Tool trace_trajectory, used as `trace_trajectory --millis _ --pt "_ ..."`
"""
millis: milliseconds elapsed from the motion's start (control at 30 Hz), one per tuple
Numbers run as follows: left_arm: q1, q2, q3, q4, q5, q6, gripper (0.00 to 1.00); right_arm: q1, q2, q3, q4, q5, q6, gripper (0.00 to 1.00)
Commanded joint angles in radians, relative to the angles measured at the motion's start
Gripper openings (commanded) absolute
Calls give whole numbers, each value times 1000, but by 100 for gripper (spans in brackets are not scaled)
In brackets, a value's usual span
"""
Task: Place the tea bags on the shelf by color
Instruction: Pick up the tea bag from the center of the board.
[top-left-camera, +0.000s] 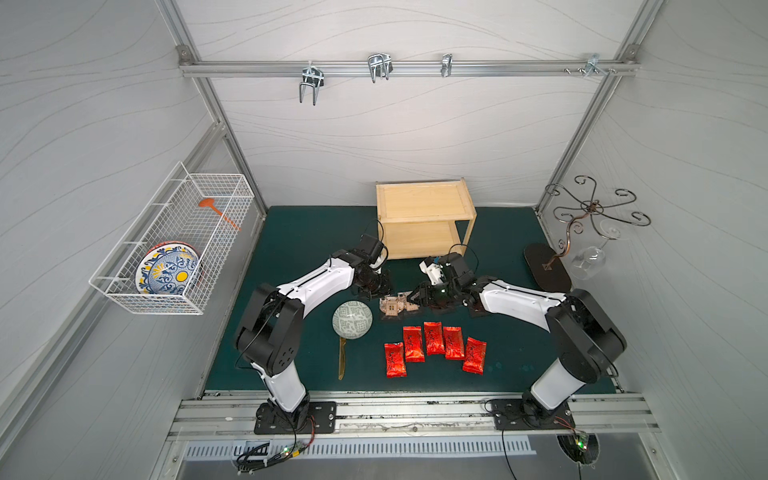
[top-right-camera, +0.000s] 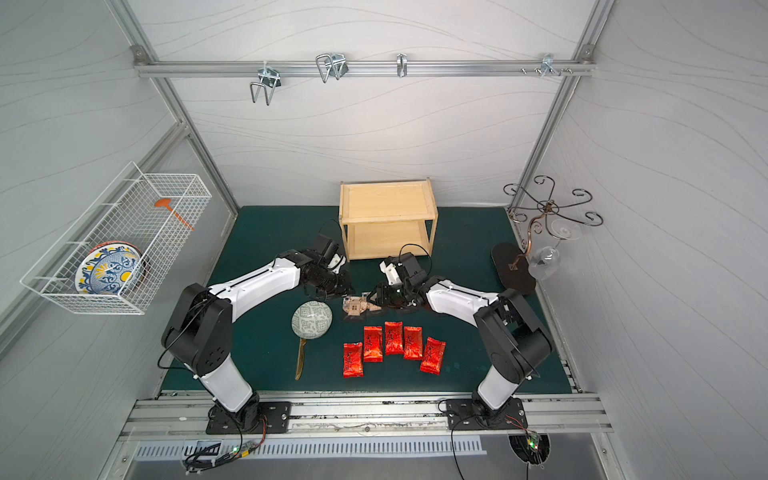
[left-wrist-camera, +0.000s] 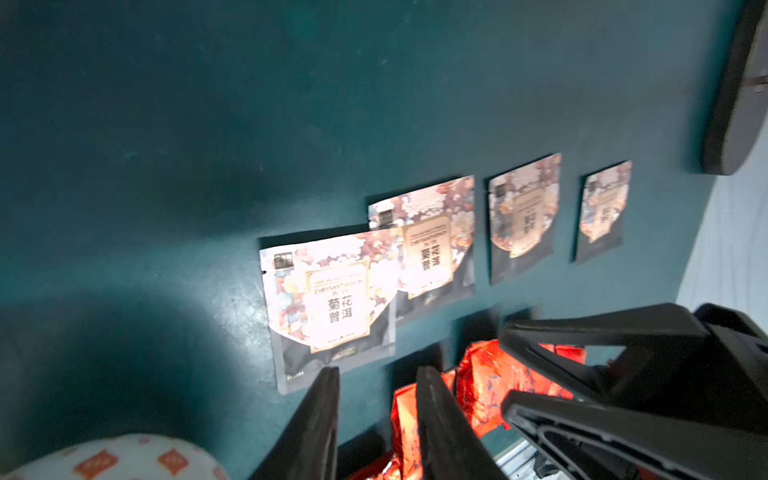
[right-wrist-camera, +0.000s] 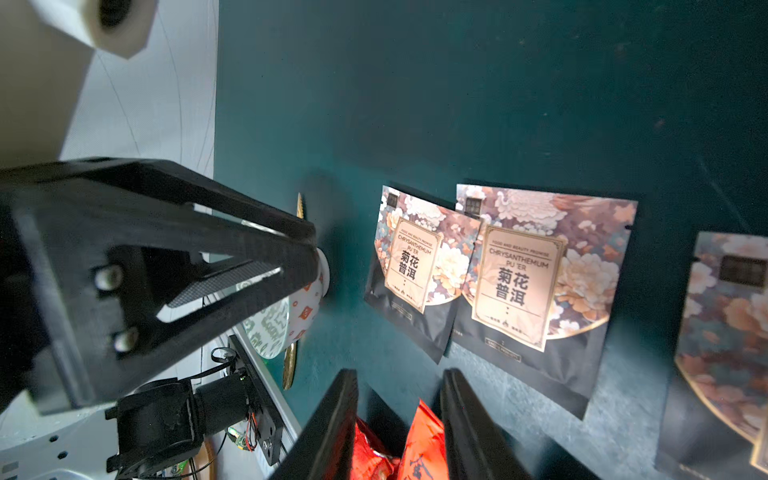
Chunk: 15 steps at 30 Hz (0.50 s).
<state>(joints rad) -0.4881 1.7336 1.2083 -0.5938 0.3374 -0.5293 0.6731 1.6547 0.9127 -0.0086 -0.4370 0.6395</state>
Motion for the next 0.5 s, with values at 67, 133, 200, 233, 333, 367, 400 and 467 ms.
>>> trace_trajectory --millis 67,133,200,233,333,367,400,467 --pt "-12 36 49 8 -26 -8 35 8 50 -18 69 -34 49 36" --pt "-16 55 58 2 -42 -12 34 10 65 -19 82 -37 59 35" --pt "-22 76 68 0 -53 -17 34 10 81 -17 90 -37 66 34" --pt "-26 85 74 0 -60 -18 34 11 89 -15 97 -39 69 33" --pt "-30 110 85 -5 -83 -18 32 12 106 -9 97 -36 69 33" --pt "-32 116 85 -6 -84 -18 32 11 109 -11 99 -34 69 33" --pt "-33 120 86 -6 -90 -21 32 11 114 -12 100 -33 69 33" --pt "-35 129 85 -5 -96 -26 32 12 126 -12 102 -33 70 33"
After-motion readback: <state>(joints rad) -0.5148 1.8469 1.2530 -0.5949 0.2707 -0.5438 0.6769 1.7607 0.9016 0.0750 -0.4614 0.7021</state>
